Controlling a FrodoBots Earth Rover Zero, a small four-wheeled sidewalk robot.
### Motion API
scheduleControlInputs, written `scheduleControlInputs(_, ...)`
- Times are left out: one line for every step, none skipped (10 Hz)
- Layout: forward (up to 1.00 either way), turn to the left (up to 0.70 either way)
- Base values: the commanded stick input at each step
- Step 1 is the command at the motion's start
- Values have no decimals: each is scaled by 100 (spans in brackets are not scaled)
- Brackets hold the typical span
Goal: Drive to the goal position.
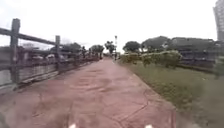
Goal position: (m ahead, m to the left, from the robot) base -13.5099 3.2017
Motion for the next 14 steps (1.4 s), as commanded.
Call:
scheduleControlInputs(93, 0)
scheduleControlInputs(93, 0)
scheduleControlInputs(93, 0)
scheduleControlInputs(93, 0)
scheduleControlInputs(93, 0)
scheduleControlInputs(93, 0)
scheduleControlInputs(93, 0)
scheduleControlInputs(93, 0)
scheduleControlInputs(93, 0)
scheduleControlInputs(93, 0)
scheduleControlInputs(93, 0)
scheduleControlInputs(93, -3)
scheduleControlInputs(93, -30)
scheduleControlInputs(93, -37)
